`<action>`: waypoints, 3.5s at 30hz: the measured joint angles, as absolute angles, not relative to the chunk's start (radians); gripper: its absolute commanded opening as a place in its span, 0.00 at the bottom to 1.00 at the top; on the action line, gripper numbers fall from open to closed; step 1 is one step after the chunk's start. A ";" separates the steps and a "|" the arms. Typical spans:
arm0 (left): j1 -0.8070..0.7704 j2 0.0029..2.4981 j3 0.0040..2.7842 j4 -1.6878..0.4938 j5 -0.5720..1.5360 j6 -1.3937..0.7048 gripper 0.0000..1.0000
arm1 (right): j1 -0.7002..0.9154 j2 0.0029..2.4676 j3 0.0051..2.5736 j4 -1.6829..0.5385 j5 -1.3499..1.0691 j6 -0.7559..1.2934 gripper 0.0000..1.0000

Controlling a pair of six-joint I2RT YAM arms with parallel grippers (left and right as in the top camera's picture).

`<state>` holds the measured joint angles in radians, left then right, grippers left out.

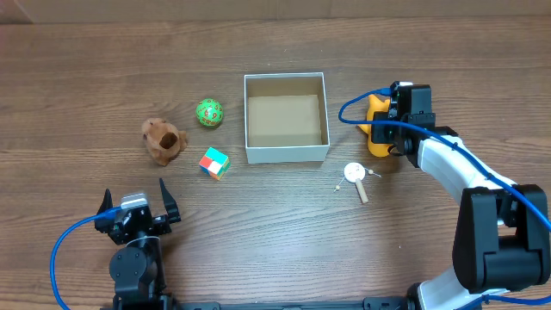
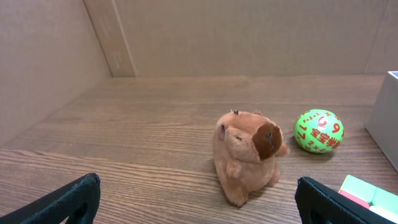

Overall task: Pack container
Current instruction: 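Lift the orange plush with the right gripper and lower into box, then open the right gripper and retract the right arm to the side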

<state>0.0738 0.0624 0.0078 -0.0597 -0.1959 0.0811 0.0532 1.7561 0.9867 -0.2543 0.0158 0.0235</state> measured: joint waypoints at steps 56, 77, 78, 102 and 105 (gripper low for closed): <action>0.074 0.062 0.008 -0.060 -0.196 0.081 1.00 | 0.506 1.899 1.588 -0.751 0.125 0.191 0.12; 0.074 0.062 0.008 -0.060 -0.196 0.081 1.00 | 0.505 2.022 1.588 -0.754 0.173 0.204 0.41; 0.074 0.062 0.008 -0.060 -0.196 0.081 1.00 | 0.506 2.022 1.588 -0.753 0.175 0.206 0.51; 0.074 0.062 0.008 -0.060 -0.196 0.081 1.00 | 0.493 1.863 1.829 -1.075 0.292 0.210 0.73; 0.074 0.062 0.008 -0.060 -0.196 0.081 1.00 | 0.456 1.807 1.875 -1.175 0.317 0.223 0.75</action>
